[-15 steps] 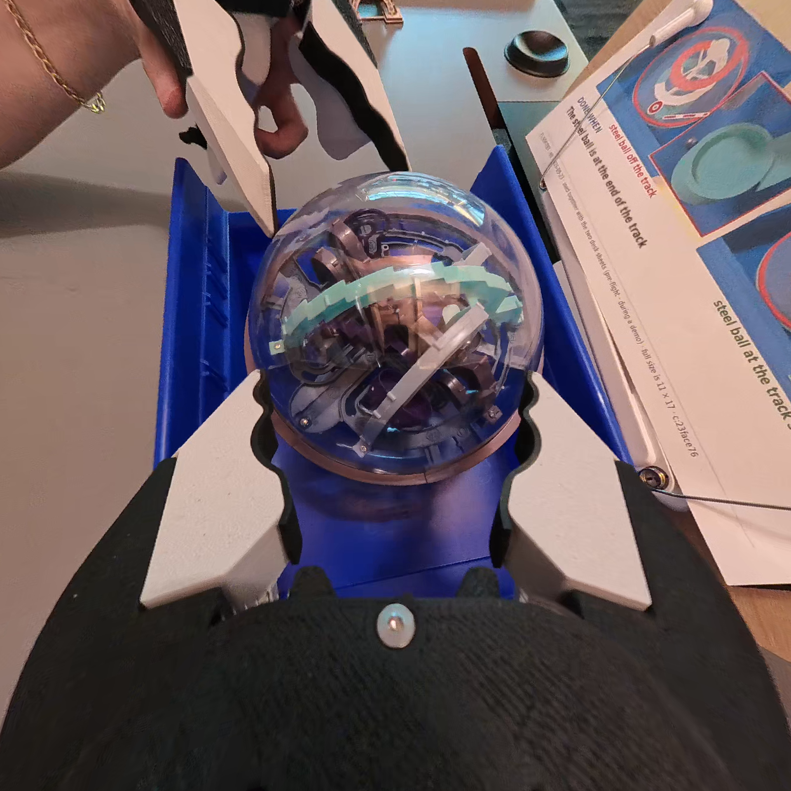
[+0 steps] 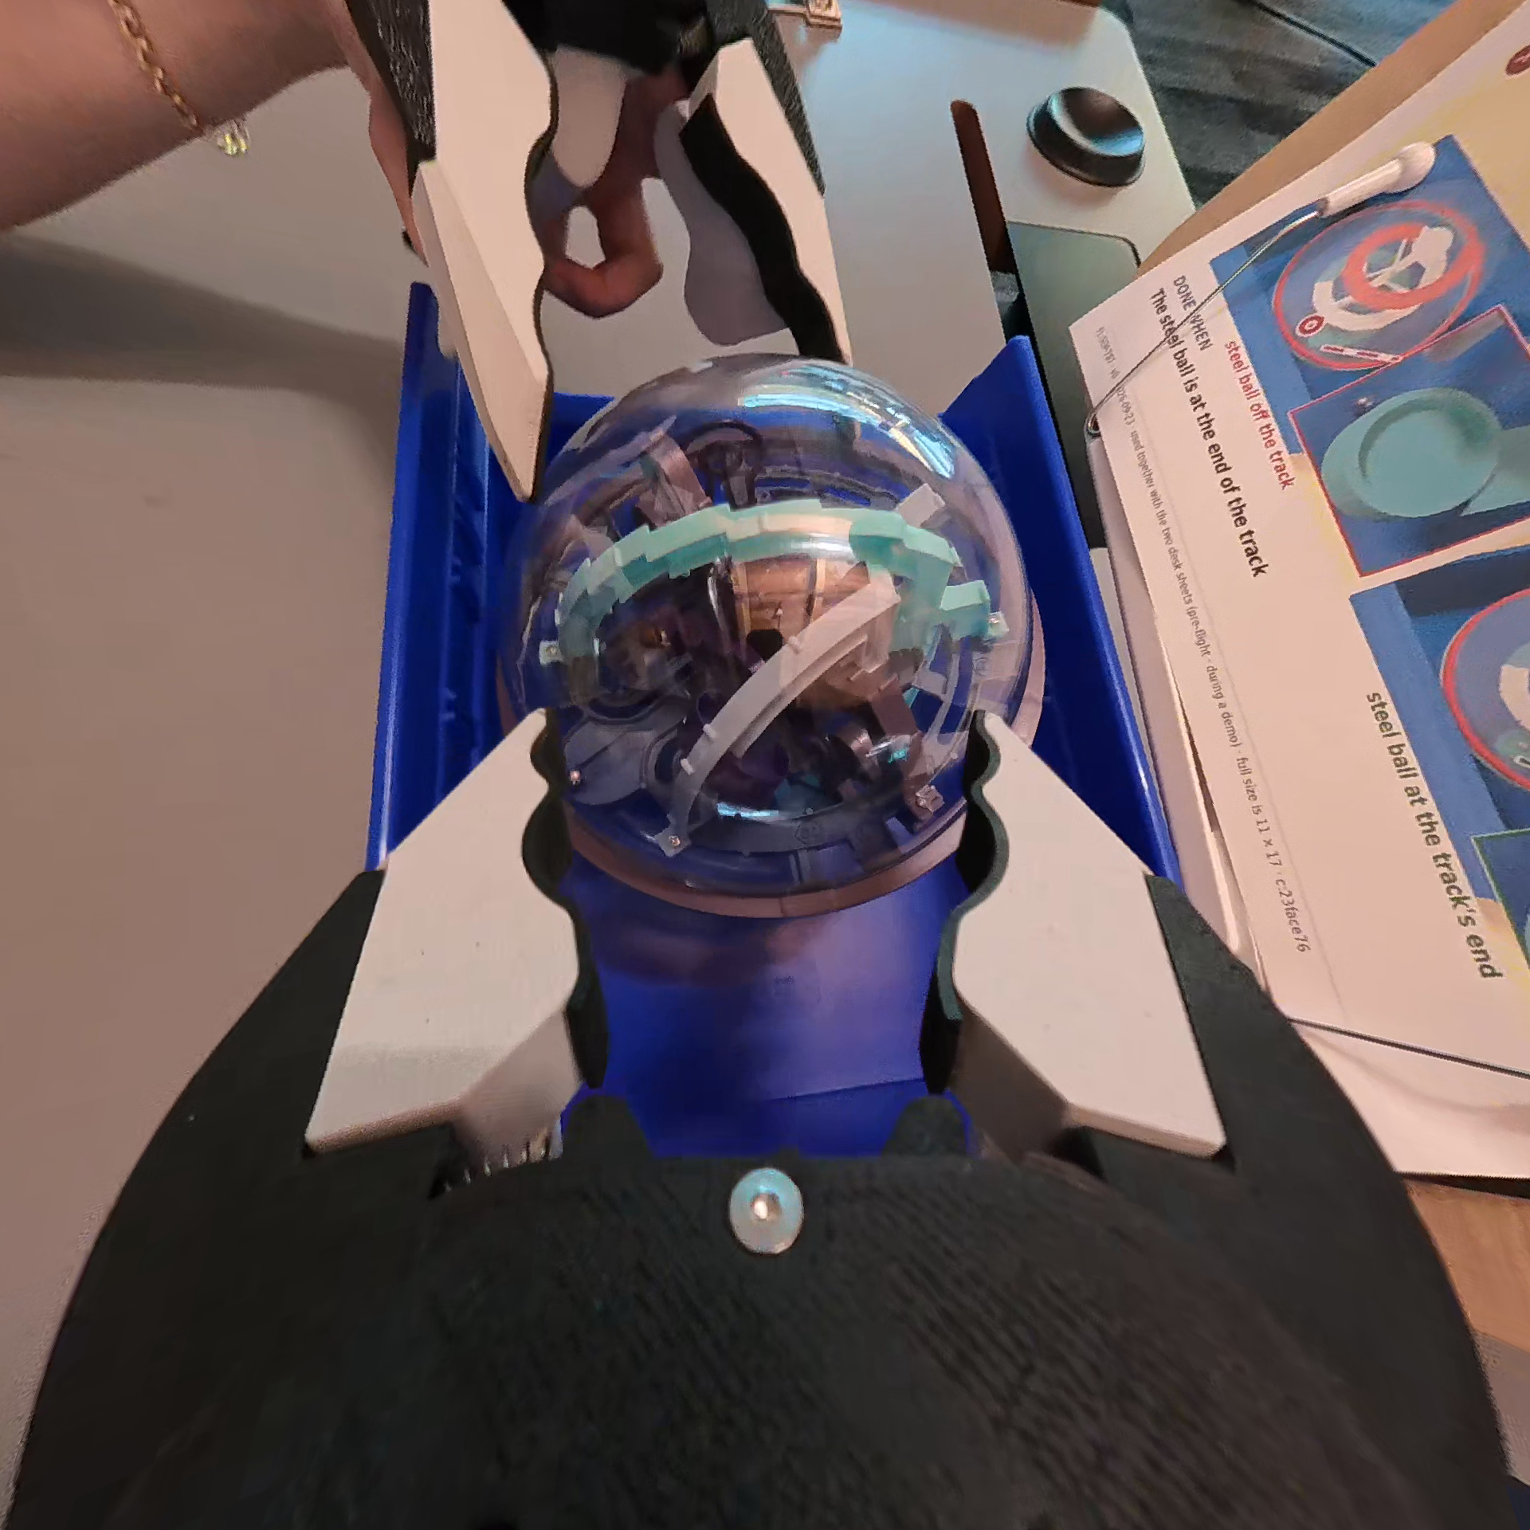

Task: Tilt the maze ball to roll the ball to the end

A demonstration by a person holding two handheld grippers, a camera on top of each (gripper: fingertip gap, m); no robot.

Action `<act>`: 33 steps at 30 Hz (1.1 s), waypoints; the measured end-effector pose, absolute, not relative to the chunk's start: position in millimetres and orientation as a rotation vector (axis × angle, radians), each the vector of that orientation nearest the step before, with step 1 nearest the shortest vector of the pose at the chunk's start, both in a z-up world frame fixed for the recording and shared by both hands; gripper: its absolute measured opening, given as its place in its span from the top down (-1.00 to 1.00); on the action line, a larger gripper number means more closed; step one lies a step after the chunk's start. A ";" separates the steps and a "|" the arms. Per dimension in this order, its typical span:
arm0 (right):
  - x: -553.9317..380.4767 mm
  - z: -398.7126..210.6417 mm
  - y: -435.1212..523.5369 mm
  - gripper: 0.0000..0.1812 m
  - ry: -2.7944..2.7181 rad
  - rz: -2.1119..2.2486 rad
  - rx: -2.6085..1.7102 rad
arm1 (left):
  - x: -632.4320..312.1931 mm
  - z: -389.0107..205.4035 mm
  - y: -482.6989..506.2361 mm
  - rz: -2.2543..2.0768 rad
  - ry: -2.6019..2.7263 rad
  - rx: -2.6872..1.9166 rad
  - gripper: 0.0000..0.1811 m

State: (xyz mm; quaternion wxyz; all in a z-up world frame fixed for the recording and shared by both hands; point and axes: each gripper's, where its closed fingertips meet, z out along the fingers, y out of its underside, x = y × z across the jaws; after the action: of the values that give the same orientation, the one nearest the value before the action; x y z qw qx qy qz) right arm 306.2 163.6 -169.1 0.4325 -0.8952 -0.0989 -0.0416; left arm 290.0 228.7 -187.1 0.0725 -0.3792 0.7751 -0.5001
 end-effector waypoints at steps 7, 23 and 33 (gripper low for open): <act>329.3 -167.0 168.5 -0.16 -0.193 -0.054 -2.216 | 295.9 -212.6 230.4 -1.227 2.462 -1.068 -0.16; 330.1 -188.6 138.7 -0.21 -0.071 -0.164 -2.283 | 319.4 -181.9 207.9 -1.533 2.330 -1.164 -0.22; 330.8 -204.4 123.6 0.02 -0.128 -0.241 -2.385 | 331.9 -172.2 197.6 -1.468 2.321 -1.141 -0.31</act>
State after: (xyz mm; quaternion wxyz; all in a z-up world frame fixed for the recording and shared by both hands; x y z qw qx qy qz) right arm 330.8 123.6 -204.4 0.3620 -0.9261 -0.0498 -0.0937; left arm 331.9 197.6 -172.2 0.0838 -0.3823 0.7777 -0.4919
